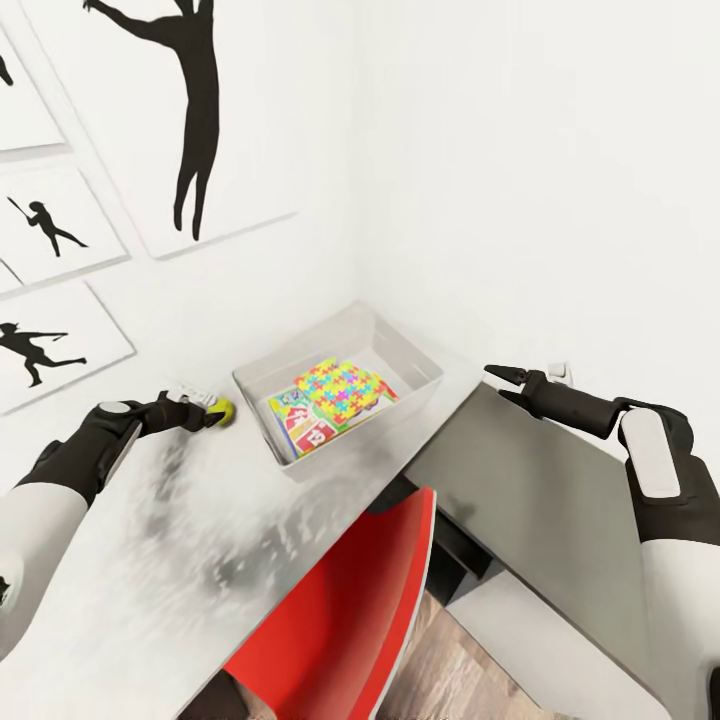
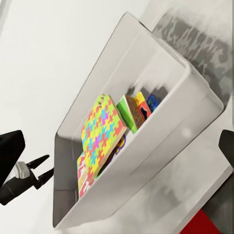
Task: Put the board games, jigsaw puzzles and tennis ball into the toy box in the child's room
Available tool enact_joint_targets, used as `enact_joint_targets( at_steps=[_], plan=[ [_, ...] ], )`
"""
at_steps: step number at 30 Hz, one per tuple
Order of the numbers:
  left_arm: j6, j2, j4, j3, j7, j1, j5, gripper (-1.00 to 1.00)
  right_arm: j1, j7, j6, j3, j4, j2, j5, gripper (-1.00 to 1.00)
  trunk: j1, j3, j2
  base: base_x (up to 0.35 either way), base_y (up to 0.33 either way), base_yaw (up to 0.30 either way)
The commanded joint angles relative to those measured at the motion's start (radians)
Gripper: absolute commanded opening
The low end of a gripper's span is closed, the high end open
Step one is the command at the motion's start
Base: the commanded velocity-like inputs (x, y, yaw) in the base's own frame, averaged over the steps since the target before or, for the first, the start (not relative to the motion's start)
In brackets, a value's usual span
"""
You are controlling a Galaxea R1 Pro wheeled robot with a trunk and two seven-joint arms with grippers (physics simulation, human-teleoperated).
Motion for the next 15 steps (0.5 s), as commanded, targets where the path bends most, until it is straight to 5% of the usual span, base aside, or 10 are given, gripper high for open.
enact_joint_targets(
  at_steps=[1,15],
  plan=[
    [0.003,0.000,-0.002,-0.002,-0.004,-0.001,-0.006,1.00,-0.001,0.010,0.004,-0.002,0.000,0.000,0.009,1.00,0.001,-0.003,-0.002,0.000,0.000,0.000],
    [-0.002,0.004,-0.005,-0.002,-0.006,-0.003,-0.008,1.00,0.003,0.011,0.004,0.001,-0.002,0.002,0.010,1.00,0.001,-0.025,-0.002,0.000,0.000,0.000]
  ],
)
